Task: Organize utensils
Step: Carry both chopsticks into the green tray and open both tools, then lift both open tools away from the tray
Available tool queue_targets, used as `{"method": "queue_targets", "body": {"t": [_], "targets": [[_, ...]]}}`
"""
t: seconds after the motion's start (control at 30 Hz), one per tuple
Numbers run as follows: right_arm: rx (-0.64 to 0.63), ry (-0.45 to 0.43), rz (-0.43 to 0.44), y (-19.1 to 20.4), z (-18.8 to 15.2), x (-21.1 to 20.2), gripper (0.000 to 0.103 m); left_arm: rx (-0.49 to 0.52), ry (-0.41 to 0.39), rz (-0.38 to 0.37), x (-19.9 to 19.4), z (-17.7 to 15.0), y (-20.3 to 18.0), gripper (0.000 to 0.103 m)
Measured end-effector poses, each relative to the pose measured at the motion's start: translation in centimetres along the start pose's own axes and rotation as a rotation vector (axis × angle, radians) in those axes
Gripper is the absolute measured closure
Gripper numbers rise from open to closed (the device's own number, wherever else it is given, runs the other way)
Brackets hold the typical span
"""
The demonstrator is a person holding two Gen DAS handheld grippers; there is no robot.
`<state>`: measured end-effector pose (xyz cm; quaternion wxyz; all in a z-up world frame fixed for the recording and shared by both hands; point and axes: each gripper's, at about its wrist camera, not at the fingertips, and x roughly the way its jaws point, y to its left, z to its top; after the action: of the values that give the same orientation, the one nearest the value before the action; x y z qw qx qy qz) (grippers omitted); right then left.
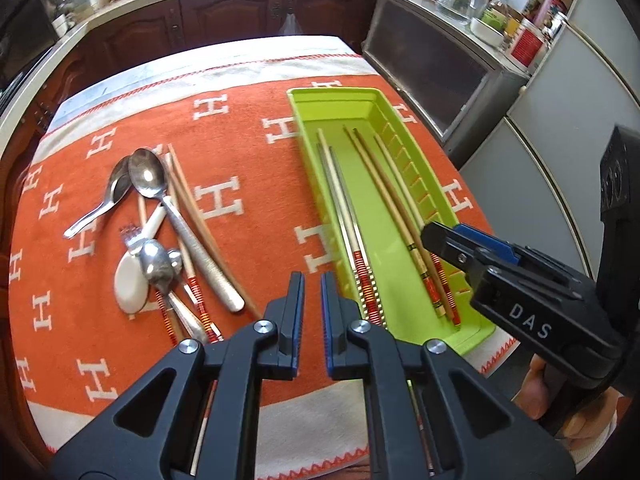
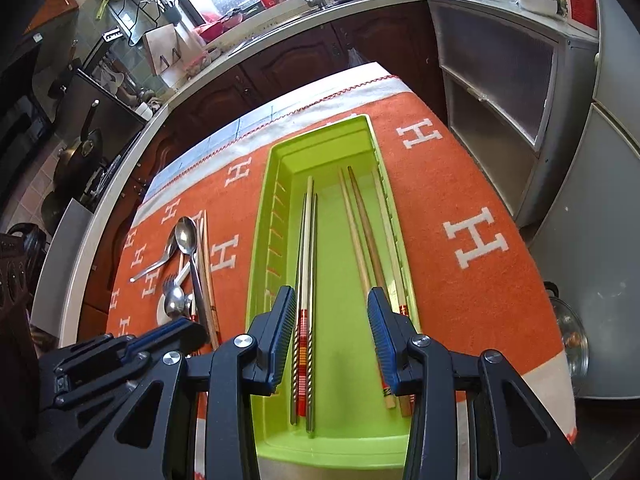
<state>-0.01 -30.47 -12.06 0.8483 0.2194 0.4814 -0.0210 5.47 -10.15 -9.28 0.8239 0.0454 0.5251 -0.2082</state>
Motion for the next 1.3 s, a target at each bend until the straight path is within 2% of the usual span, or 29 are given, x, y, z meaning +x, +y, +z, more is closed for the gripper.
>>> {"method": "queue_targets", "body": {"t": [0.13,0.3,0.4,0.6,0.87,1.1,1.3], "targets": [[-0.015,0.014,-0.001,0.8,-1.0,-0.3,0.065,-0.056,-0.019,0.02,-1.2,-0.7,2.1,0.092],[-0.036,0.026,-0.005,1.6,-1.8,-0.7,0.065,-0.108,-0.07,0.069,-3.4,-1.6,4.9,0.075],[-0.055,0.03,-0.009,2.3,-2.2,-0.9,0.065,-0.136,-0.098,0.093,-4.7,-2.3,6.4,0.071],[-0.104,0.033,-0.005,4.2,-2.7,-1.5,0.065,-0.198,-0.126,0.129,-6.6,-3.8,9.8,0.07],[-0.213,0.033,0.031,8.7,-2.7,-1.3,0.065,-0.266,-0.157,0.165,-8.0,-5.2,13.3,0.07],[-0.256,0.075,0.064,12.0,-2.1,0.8,0.062,-0.303,-0.167,0.157,-8.2,-5.4,15.7,0.07],[-0.328,0.127,0.092,15.1,-1.1,3.6,0.062,-0.311,-0.162,0.123,-7.5,-3.9,18.2,0.07]]}}
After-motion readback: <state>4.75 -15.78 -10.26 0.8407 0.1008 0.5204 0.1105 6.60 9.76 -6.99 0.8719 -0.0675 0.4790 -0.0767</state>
